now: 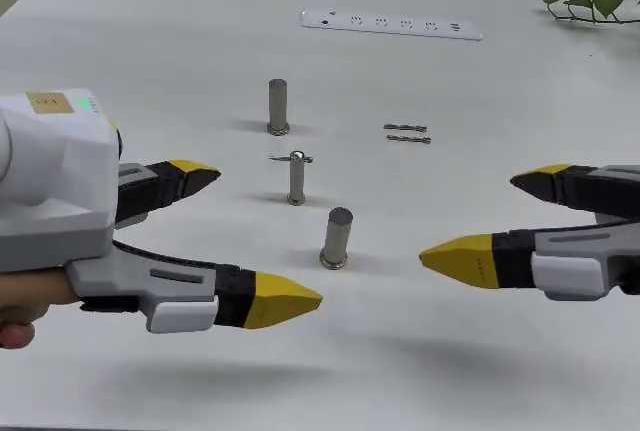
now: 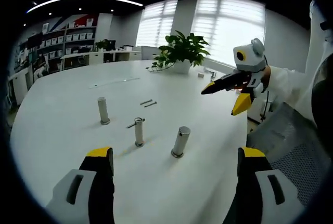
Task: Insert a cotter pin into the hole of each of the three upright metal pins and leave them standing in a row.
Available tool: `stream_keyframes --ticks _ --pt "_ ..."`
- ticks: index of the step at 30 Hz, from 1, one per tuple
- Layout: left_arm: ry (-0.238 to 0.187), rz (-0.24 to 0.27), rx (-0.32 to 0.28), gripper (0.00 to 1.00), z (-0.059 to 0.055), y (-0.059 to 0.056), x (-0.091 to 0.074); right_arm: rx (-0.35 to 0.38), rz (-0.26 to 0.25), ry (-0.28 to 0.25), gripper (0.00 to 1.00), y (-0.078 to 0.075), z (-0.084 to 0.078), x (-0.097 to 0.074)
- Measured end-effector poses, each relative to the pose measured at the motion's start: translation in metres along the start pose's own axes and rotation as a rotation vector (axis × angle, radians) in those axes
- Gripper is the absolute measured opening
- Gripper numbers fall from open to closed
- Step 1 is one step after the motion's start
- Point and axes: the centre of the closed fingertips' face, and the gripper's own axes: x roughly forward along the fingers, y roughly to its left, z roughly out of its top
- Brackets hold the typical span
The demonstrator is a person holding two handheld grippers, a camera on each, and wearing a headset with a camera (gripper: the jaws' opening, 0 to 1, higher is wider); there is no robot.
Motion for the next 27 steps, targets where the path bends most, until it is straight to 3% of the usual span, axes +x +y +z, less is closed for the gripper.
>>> stream_keyframes --ticks 4,6,9,10,12,14,19,27 --pt "-0.001 0.032 -0.03 0.99 0.0 0.007 -0.003 -0.009 -0.001 0.0 0.82 -0.011 0.005 -0.001" --pt "-0.041 0.041 -0.084 0.99 0.006 0.01 -0.005 -0.018 -0.002 0.003 0.82 -0.014 0.007 -0.002" --pt "-0.045 0.057 -0.087 0.96 0.006 0.014 -0.008 -0.036 -0.006 0.023 0.8 -0.02 0.01 -0.002" --pt "-0.046 0.06 -0.089 0.96 0.007 0.015 -0.009 -0.054 -0.042 0.01 0.78 -0.03 0.015 -0.003" --pt "-0.054 0.062 -0.094 0.96 0.008 0.015 -0.01 -0.062 -0.04 0.0 0.73 -0.034 0.02 -0.004" --pt "-0.064 0.063 -0.118 0.96 0.009 0.016 -0.011 -0.055 -0.034 0.0 0.74 -0.04 0.026 -0.003" --pt "-0.038 0.074 -0.14 0.9 0.001 0.018 -0.011 -0.132 -0.041 0.051 0.74 -0.059 0.033 -0.002" --pt "-0.051 0.089 -0.137 0.88 0.003 0.02 -0.016 -0.235 -0.03 0.116 0.71 -0.081 0.044 0.003"
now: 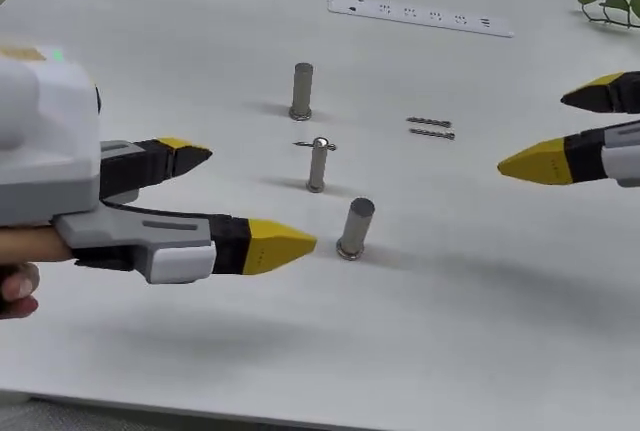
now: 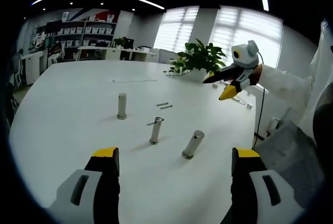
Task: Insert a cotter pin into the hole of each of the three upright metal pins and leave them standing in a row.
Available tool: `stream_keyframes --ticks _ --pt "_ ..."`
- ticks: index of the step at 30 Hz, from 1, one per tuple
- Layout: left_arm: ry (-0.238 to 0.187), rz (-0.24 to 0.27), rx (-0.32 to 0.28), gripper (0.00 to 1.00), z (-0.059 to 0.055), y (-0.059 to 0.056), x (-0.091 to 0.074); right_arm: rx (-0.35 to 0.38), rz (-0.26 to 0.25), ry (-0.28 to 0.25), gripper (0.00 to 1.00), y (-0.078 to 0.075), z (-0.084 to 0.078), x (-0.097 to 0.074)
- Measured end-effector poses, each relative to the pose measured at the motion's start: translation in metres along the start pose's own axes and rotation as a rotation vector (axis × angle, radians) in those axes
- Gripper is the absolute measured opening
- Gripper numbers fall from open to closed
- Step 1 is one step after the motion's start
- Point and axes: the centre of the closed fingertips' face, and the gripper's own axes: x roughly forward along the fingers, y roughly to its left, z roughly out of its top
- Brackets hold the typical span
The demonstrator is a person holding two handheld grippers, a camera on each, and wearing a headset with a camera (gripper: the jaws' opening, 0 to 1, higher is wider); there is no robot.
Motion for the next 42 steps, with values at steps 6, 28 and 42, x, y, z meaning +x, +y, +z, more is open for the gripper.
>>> stream_keyframes --ticks 6,28,42 --pt "0.026 -0.001 0.007 0.89 -0.005 0.0 -0.001 -0.095 0.019 0.059 0.69 -0.013 0.004 0.016" --pt "0.047 -0.032 0.076 0.97 -0.01 -0.009 0.0 -0.245 0.132 0.221 0.3 -0.021 -0.003 0.093" --pt "0.052 -0.052 0.047 0.99 -0.012 -0.012 0.0 -0.29 0.121 0.314 0.12 -0.041 -0.016 0.12"
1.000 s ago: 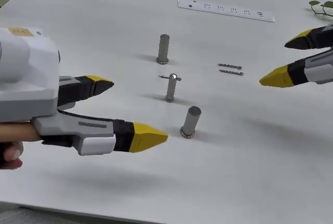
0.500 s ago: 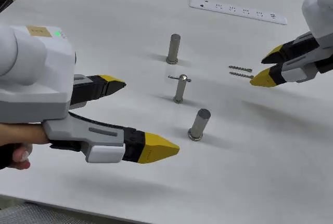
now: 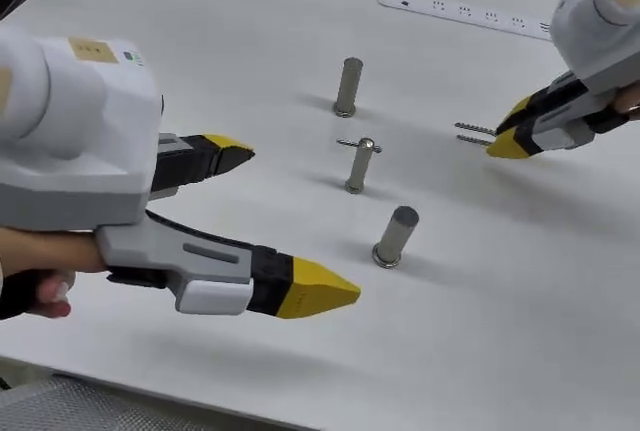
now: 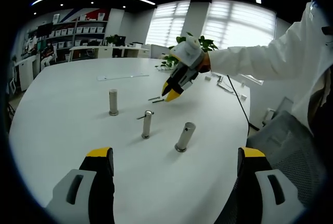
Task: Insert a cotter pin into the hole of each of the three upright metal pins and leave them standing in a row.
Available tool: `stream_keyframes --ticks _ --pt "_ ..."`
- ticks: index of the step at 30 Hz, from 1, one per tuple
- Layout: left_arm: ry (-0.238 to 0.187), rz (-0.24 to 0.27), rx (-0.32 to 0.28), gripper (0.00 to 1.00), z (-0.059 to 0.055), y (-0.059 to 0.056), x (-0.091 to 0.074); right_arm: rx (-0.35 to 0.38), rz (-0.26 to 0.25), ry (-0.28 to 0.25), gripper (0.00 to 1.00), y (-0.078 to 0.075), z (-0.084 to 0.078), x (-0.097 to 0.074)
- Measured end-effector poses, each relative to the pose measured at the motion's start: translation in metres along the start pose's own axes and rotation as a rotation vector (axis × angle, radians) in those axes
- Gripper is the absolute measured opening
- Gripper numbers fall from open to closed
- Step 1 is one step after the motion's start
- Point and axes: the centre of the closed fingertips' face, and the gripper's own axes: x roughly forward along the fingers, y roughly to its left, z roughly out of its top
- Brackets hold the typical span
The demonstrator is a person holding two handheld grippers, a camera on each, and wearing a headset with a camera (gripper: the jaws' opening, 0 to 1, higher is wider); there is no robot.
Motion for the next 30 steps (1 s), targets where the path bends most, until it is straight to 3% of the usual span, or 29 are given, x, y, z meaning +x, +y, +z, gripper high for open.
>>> stream_keyframes --ticks 3,8,11,17,21,30 --pt "0.002 0.0 -0.001 0.99 -0.001 0.0 0.0 0.012 -0.005 -0.002 0.1 -0.004 0.001 0.004" --pt "0.005 -0.001 -0.004 0.99 0.001 -0.008 0.004 0.005 -0.002 0.01 0.07 -0.005 0.0 0.007" --pt "0.007 -0.001 -0.007 0.99 0.001 -0.012 0.005 -0.003 -0.001 0.039 0.07 -0.009 -0.005 0.012" --pt "0.008 -0.012 -0.009 0.99 0.001 -0.014 0.006 -0.018 0.023 0.06 0.05 -0.007 -0.006 0.015" --pt "0.022 -0.013 -0.008 0.99 -0.003 -0.011 0.003 -0.03 0.056 0.091 0.0 -0.001 -0.004 0.015" --pt "0.025 -0.02 -0.017 0.98 -0.002 -0.011 0.007 -0.085 0.119 0.165 0.0 -0.003 -0.007 0.016"
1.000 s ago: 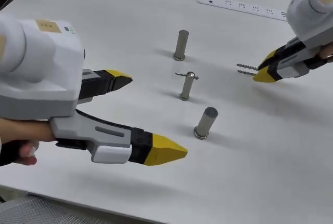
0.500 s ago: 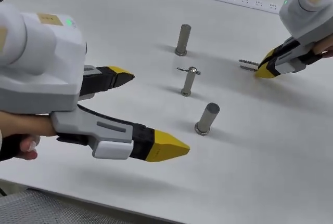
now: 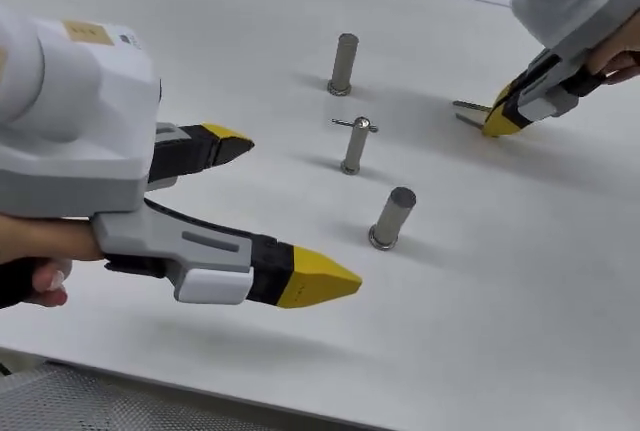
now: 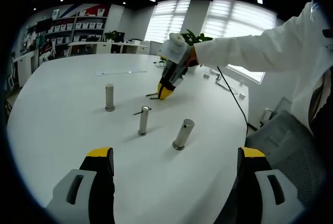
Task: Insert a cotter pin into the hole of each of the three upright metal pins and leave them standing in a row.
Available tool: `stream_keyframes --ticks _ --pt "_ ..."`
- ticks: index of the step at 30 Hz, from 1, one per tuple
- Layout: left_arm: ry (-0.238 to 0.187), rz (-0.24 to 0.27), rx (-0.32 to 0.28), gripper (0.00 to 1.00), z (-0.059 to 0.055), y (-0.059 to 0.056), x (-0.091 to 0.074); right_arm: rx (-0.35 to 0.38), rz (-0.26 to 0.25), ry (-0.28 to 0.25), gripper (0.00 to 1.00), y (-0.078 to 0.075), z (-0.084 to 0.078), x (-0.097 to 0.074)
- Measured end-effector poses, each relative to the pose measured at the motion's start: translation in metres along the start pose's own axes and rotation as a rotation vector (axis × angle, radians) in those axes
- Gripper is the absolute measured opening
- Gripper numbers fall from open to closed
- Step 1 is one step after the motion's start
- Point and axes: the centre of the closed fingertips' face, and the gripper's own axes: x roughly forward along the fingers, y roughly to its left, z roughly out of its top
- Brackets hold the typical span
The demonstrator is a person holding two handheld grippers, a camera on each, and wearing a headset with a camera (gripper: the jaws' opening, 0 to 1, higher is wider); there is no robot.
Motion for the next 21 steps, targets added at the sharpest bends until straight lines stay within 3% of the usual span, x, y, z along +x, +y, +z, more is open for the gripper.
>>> stream_keyframes --ticks 13,21 --pt "-0.002 -0.007 0.003 0.98 -0.0013 0.0039 -0.0005 -0.102 0.049 0.106 0.0 0.0007 0.001 0.0003" --pt "0.004 0.002 0.021 0.94 -0.003 0.006 -0.0006 -0.075 0.059 0.131 0.0 0.0056 -0.0011 -0.0012"
